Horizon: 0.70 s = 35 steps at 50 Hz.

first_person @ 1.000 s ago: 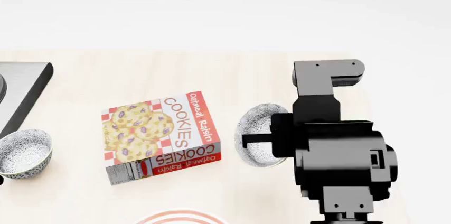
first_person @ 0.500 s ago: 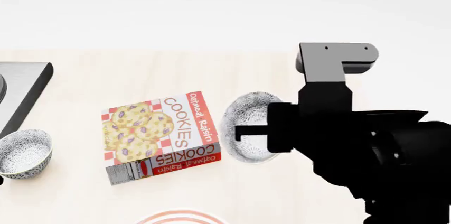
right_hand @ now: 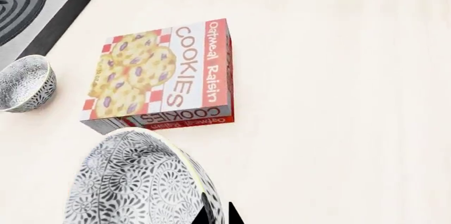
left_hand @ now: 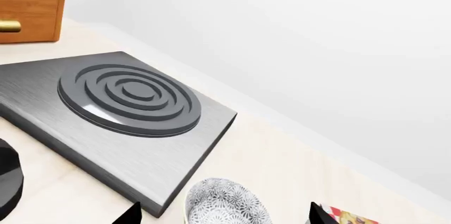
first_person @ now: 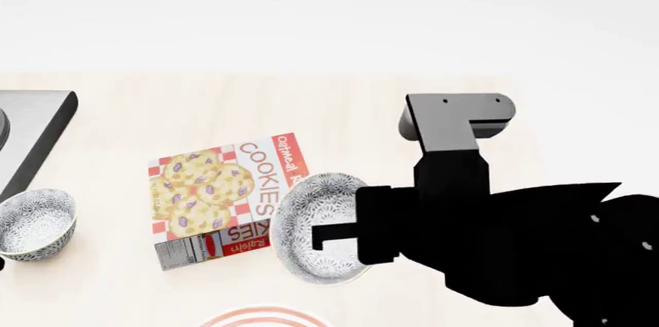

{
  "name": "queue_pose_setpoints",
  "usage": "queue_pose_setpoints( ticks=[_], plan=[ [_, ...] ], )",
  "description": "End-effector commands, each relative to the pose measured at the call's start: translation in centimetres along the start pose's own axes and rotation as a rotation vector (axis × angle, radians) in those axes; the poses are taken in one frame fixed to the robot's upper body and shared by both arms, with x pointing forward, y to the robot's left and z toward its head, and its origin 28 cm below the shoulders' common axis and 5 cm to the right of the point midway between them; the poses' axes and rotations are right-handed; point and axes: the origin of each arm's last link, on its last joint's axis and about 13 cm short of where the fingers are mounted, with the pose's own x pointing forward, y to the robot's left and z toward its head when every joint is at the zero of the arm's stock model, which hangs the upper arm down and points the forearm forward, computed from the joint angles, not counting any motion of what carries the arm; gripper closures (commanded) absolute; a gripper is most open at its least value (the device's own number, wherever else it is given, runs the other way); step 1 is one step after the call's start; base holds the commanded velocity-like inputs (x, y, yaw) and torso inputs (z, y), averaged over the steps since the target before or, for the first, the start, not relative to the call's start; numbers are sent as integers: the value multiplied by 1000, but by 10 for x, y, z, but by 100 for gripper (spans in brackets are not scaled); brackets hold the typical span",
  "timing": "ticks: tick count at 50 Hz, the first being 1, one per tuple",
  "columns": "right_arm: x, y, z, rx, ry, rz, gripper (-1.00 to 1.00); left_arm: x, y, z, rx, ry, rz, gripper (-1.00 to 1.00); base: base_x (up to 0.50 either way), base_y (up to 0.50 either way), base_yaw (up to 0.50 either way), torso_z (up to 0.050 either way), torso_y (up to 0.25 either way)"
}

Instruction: Pick the akita bowl next to the plate and place it on the plate.

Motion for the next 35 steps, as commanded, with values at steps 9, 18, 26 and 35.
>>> queue_pose_setpoints(
  ticks=[9, 18, 26, 35],
  plan=[
    [14, 4, -15, 34, 54, 104, 100, 0, 0, 0, 1, 0, -1, -100, 0, 0, 0, 0, 0],
    [14, 4, -15, 34, 54, 104, 100, 0, 0, 0, 1, 0, -1, -100, 0, 0, 0, 0, 1],
    [14, 4, -15, 34, 54, 104, 100, 0, 0, 0, 1, 0, -1, -100, 0, 0, 0, 0, 0],
    [38, 6, -37, 128, 141, 199, 100, 0, -1, 0, -1, 2, 0, -100, 0, 0, 0, 0, 0]
  ],
)
